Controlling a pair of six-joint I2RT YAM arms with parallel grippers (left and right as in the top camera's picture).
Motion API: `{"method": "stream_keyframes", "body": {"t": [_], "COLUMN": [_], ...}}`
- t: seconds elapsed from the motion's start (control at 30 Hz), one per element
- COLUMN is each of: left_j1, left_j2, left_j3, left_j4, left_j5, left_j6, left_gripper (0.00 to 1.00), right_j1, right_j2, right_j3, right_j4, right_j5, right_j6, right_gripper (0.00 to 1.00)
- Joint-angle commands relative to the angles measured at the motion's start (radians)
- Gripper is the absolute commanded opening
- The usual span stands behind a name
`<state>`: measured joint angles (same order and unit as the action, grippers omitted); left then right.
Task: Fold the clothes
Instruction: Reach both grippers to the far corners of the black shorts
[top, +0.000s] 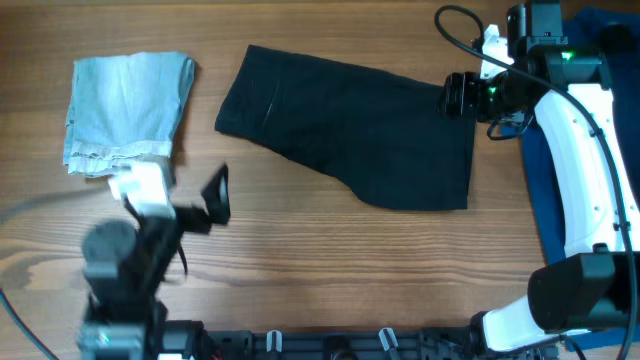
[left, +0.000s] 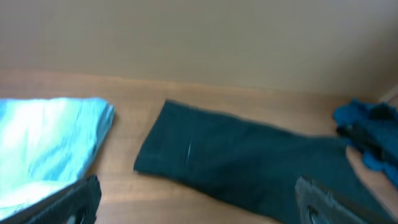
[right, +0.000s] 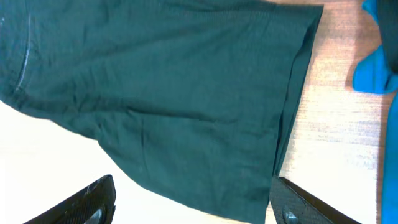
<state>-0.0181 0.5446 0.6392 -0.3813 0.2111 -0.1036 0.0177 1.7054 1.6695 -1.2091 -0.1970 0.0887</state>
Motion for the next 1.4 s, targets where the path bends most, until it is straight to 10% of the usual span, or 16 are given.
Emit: {"method": "stream_keyframes", "body": {"t": [0.0, 0.23, 0.37, 0.47, 0.63, 0.7, 0.77, 1.37], "left_j1": [-0.005, -0.044, -0.071, -0.071, -0.072, -0.074, -0.083, -0.105], "left_j2": [0.409, 1.099, 1.289, 1.392, 1.469, 1.501, 1.532, 1.743], "left_j3": [0.462, 1.280, 1.353, 1.352, 1.350, 1.348, 1.339, 1.250], "left_j4": [-0.230, -0.671, -0.658, -0.628, -0.627, -0.628, -0.622, -0.639], "left_j5": [0.017, -0.037, -0.037, 0.024, 0.062, 0.061, 0.061, 0.050], "left_j6": [-0.005, -0.004, -0.005, -0.008, -0.008, -0.008, -0.009, -0.010], "left_gripper": [1.00, 1.00, 1.00, 1.00, 0.98, 0.22, 0.07, 0.04], "right_j1": [0.003, 0.003, 0.003, 0.003, 0.003, 0.003, 0.003, 0.003], "right_j2": [-0.010, 0.034, 0.078, 0.102, 0.103, 0.103, 0.103, 0.104], "right_j3": [0.006, 0.006, 0.006, -0.026, -0.138, -0.219, -0.297, -0.490], "right_j4": [-0.002, 0.007, -0.080, -0.087, -0.032, 0.013, 0.077, 0.441], "right_j5": [0.000, 0.048, 0.047, 0.046, 0.045, 0.034, -0.001, 0.052], "right_j6": [0.021, 0.124, 0.117, 0.126, 0.131, 0.130, 0.137, 0.124], "right_gripper": [0.80, 0.57, 0.42, 0.05, 0.04, 0.04, 0.04, 0.06]}}
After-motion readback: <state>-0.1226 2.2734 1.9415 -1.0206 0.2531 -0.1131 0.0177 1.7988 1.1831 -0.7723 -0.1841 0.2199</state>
